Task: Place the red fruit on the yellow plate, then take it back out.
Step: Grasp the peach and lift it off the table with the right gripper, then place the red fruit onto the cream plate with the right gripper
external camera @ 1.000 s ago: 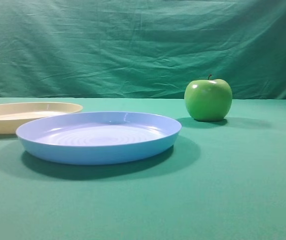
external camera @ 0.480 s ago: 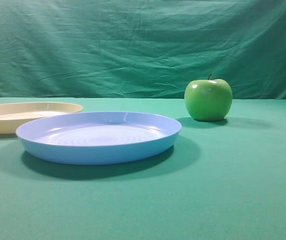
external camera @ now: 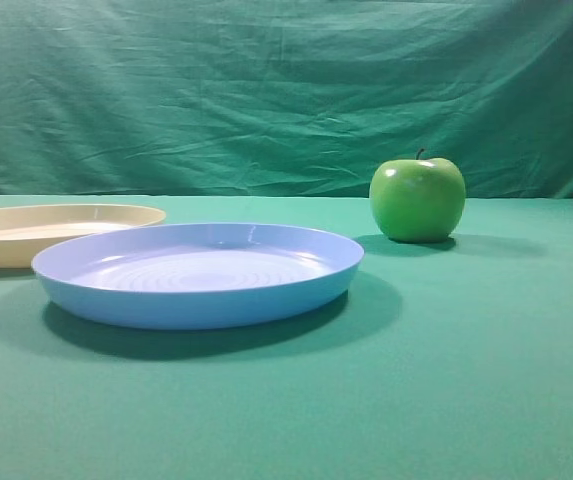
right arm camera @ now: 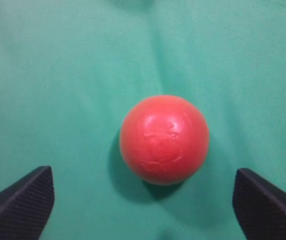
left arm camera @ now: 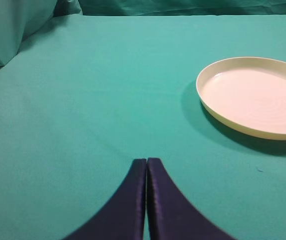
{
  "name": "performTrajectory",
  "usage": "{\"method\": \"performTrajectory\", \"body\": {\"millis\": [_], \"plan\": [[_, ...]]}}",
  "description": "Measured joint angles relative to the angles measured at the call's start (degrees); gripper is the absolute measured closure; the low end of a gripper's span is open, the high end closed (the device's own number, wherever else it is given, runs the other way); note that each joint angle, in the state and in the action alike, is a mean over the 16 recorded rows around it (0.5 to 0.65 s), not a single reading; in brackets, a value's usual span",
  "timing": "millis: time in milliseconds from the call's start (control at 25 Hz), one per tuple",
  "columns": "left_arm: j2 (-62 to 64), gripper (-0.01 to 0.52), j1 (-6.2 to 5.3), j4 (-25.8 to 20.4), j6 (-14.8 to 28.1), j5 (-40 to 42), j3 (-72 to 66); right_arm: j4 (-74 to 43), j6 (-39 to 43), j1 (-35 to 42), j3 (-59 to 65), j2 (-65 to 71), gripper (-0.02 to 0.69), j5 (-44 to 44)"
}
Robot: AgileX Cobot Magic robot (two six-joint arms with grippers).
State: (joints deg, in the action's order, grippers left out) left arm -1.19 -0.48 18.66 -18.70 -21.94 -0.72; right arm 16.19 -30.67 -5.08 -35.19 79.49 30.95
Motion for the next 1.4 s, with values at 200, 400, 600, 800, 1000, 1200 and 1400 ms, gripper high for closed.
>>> {"method": "performTrajectory", "body": {"millis": [200,400,600,800,1000,1200,1400], "plan": [[0.0,0.514,0.0,0.0,0.0,0.0,0.0,0.4,-0.1,0.0,-1.1,6.1,0.056,-2.7],[0.0,0.514,0.0,0.0,0.0,0.0,0.0,0.7,-0.2,0.0,-2.8,9.9,0.169,-2.8],[0.0,0.514,0.0,0.0,0.0,0.0,0.0,1.1,-0.5,0.0,-7.1,11.6,0.3,0.6],[0.0,0.514,0.0,0.0,0.0,0.0,0.0,1.9,-0.6,-0.5,-14.8,11.7,0.407,6.0],[0.0,0.514,0.0,0.0,0.0,0.0,0.0,2.8,-0.8,-3.7,-25.6,11.6,0.438,11.3],[0.0,0.514,0.0,0.0,0.0,0.0,0.0,3.7,-0.8,-10.2,-37.5,13.1,0.437,14.2],[0.0,0.514,0.0,0.0,0.0,0.0,0.0,4.0,-0.8,-19.2,-48.8,18.1,0.441,15.0]]}}
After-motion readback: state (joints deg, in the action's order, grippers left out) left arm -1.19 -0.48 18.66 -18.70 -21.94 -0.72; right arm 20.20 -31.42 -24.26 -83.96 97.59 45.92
